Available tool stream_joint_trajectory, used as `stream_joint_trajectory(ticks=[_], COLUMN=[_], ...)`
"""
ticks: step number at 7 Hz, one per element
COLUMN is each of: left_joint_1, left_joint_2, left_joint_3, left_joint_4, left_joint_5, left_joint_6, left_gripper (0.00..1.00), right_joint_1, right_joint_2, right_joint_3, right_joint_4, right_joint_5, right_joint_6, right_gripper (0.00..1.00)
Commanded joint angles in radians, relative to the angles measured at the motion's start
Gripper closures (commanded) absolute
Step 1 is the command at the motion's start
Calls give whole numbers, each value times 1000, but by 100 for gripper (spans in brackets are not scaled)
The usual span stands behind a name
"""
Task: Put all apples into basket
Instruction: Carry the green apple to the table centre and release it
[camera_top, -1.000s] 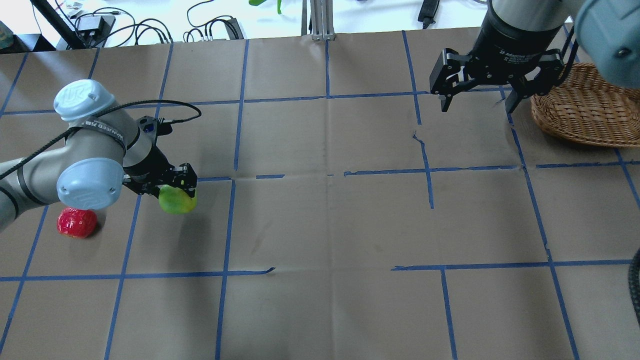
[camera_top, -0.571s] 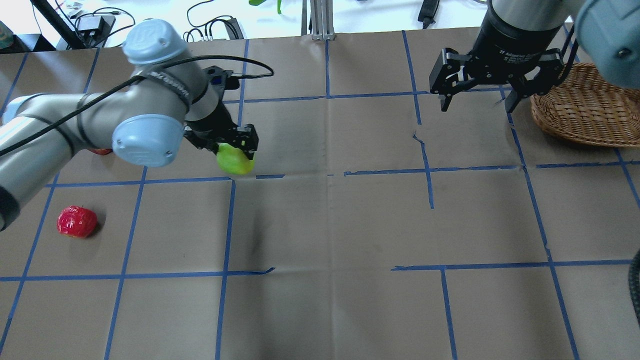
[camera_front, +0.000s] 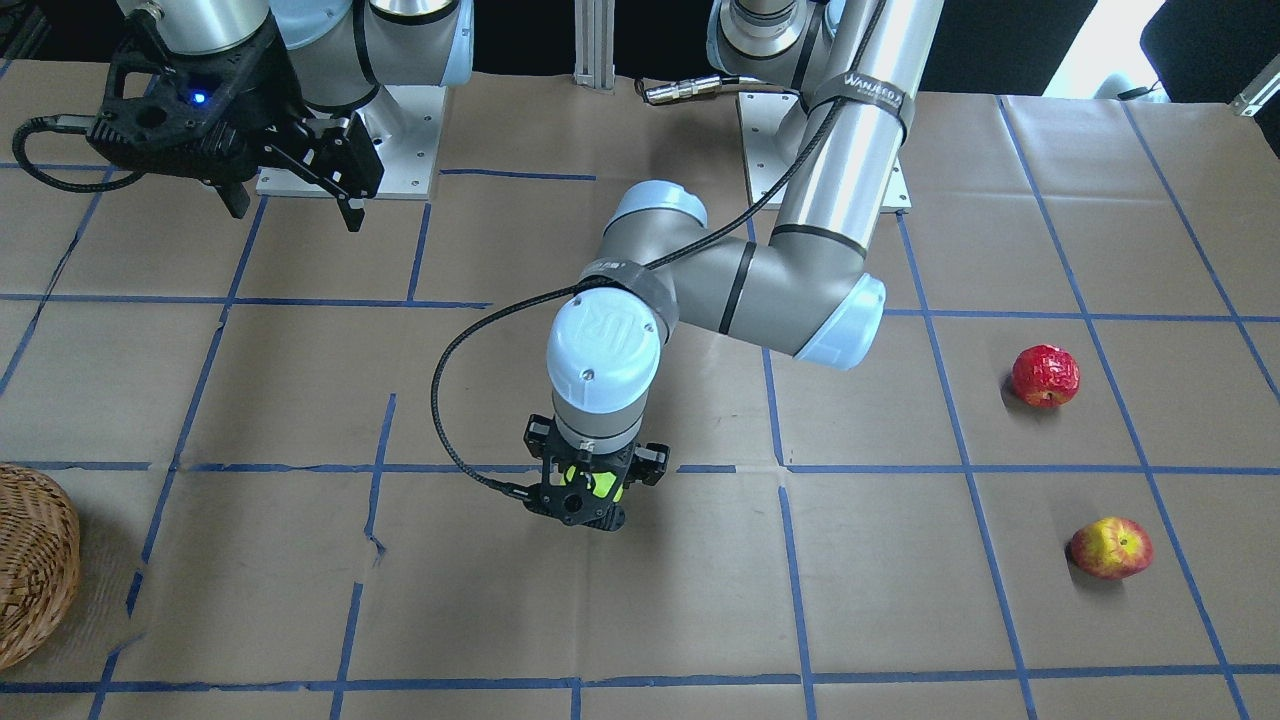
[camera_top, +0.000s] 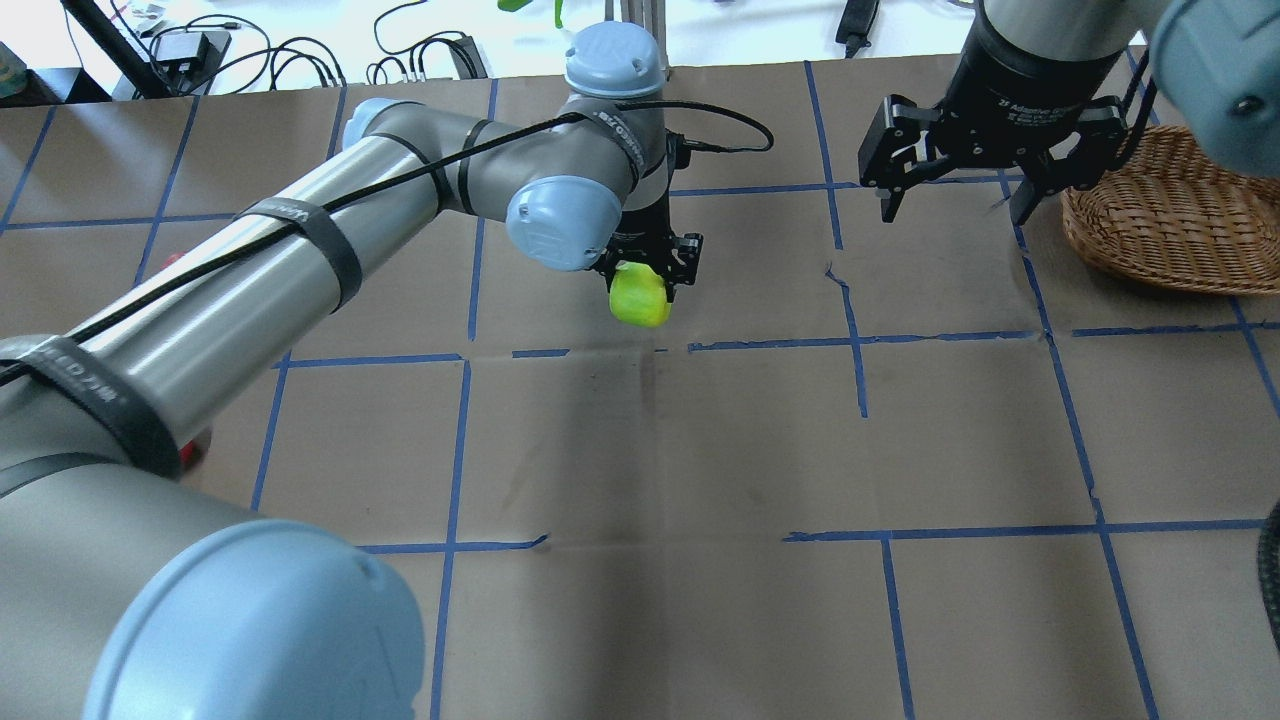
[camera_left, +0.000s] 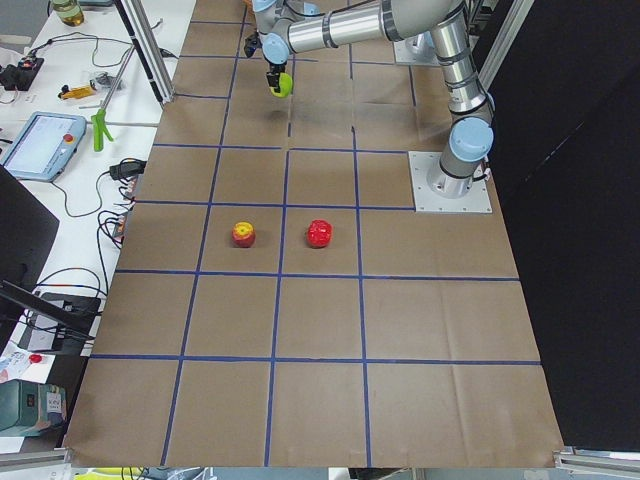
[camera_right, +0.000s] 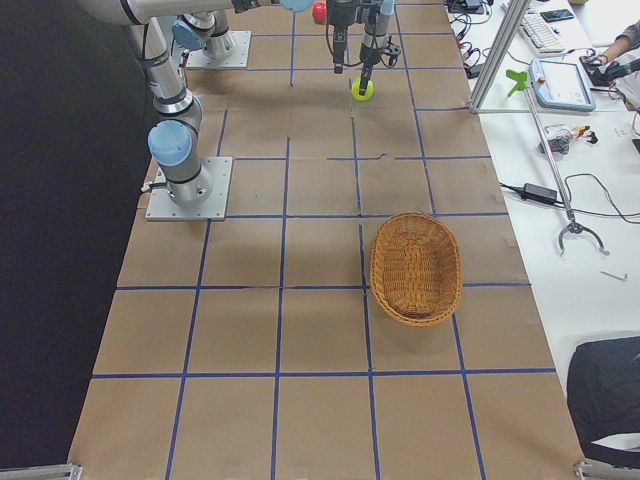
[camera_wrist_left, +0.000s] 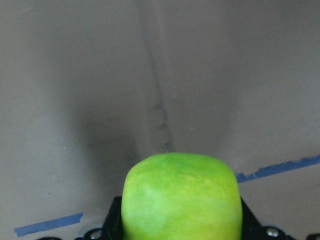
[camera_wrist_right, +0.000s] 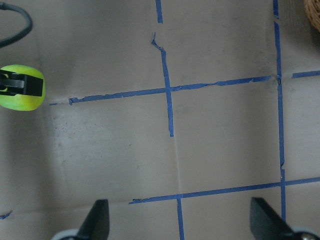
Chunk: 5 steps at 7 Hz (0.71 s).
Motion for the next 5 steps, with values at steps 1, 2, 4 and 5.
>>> stream_joint_trajectory(ticks=[1, 2, 4, 5], left_joint_1=[-18, -18, -16, -13], left_joint_2=[-36, -41, -35, -15], left_joint_3=[9, 3, -2, 9], left_joint_4=[-5, -5, -4, -5], left_joint_5=[-2, 3, -2, -11], left_joint_6=[-32, -32, -32, -32], left_gripper=[56, 30, 2, 2], right_joint_1=[-1, -1, -1, -1], right_joint_2=[0, 0, 0, 0], right_joint_3=[-1, -1, -1, -1], right_joint_4=[2, 2, 2, 0], right_joint_5=[0, 0, 0, 0], right_joint_6=[0, 0, 0, 0], right_gripper=[0, 0, 0, 0])
